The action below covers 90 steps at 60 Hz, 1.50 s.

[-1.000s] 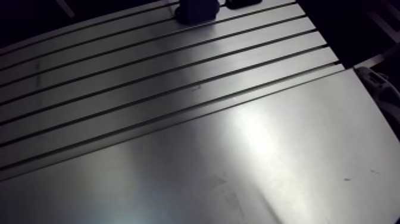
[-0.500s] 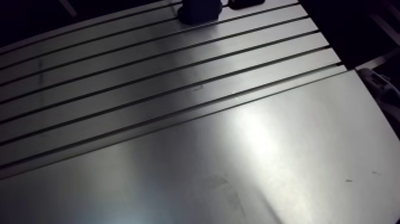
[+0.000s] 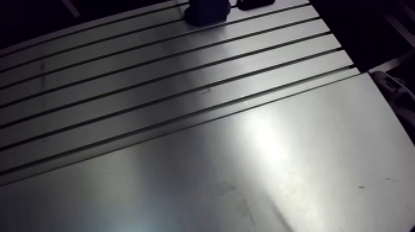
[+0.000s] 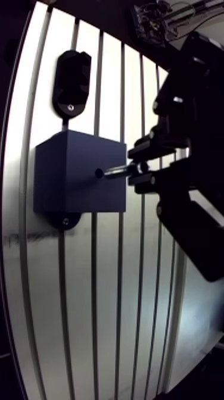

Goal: Pick up the M10 bolt and insert it into the hole until fully seated.

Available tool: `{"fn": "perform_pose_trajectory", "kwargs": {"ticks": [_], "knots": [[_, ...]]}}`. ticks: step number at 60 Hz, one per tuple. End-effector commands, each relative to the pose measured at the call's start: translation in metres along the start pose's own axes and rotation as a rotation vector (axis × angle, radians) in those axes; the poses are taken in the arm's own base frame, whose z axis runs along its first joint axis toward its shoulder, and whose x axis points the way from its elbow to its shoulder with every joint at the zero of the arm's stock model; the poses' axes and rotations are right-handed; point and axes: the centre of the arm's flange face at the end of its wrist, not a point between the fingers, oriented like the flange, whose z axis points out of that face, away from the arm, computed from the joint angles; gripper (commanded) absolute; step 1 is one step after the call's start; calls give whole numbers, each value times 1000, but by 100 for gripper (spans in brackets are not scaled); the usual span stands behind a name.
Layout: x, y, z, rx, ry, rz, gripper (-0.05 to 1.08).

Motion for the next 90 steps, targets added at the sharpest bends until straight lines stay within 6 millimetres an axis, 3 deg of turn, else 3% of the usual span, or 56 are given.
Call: {"fn": "perform_pose_trajectory", "kwargs": {"ticks": [1,90], "knots": [[0,0,1,0,-1,0,107],[2,0,5,-3,-1,0,107]]}}
